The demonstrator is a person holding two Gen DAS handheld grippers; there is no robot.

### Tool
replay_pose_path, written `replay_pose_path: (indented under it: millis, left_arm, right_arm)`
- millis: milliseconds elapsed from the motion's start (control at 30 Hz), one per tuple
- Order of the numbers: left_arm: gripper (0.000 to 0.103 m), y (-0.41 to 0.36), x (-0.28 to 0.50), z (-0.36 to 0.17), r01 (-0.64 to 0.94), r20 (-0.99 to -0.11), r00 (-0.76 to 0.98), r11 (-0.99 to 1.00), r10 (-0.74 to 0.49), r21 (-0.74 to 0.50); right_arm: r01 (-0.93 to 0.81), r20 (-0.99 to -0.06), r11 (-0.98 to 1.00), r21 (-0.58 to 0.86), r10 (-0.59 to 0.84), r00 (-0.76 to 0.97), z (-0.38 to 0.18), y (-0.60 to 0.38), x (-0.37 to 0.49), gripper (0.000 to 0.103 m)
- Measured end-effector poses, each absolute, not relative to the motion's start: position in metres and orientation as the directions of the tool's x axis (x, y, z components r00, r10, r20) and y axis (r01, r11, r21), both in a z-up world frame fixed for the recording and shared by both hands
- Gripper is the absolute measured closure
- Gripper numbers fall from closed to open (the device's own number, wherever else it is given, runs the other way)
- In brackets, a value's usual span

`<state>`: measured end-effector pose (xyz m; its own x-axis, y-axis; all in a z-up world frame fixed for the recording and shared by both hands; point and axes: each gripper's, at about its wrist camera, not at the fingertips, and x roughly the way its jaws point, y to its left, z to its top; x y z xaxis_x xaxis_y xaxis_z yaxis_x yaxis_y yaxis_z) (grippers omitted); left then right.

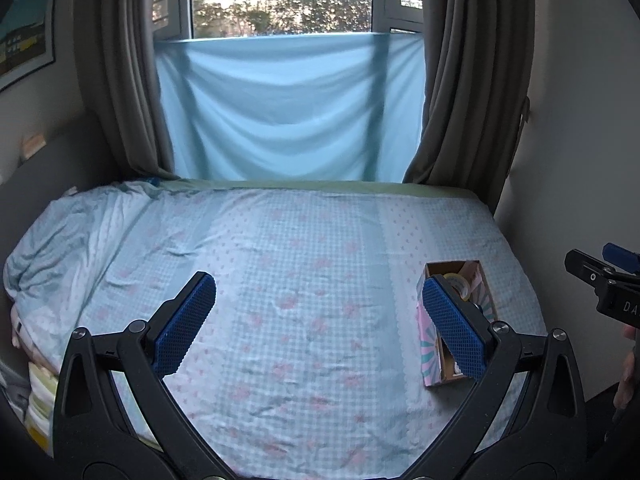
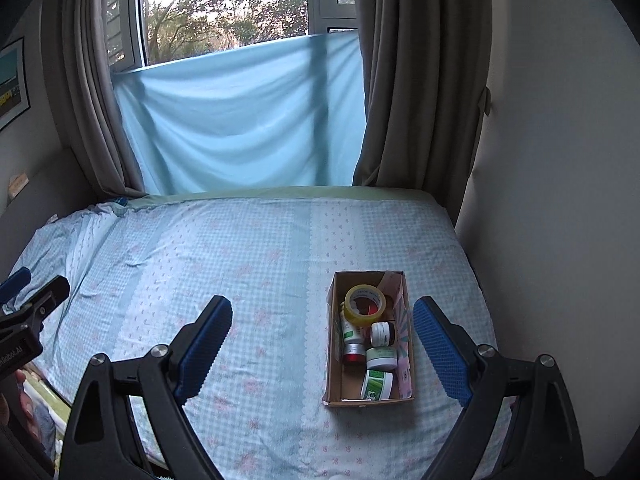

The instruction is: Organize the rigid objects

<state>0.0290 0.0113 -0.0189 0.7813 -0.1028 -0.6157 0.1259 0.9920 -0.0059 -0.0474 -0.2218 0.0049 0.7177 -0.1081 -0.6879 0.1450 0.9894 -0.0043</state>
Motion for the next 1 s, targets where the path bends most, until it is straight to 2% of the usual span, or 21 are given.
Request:
replay_pose_path:
  millis: [1000]
  left_arm:
    - [0.000,-0.008,0.039,-0.018,0.154,-0.604,0.790,0.988,-0.109,0.024]
  right_arm:
    - [0.148,-0.687,0.989,0.001,-0.107,0.719,0.005,-0.225,-0.041,0.013]
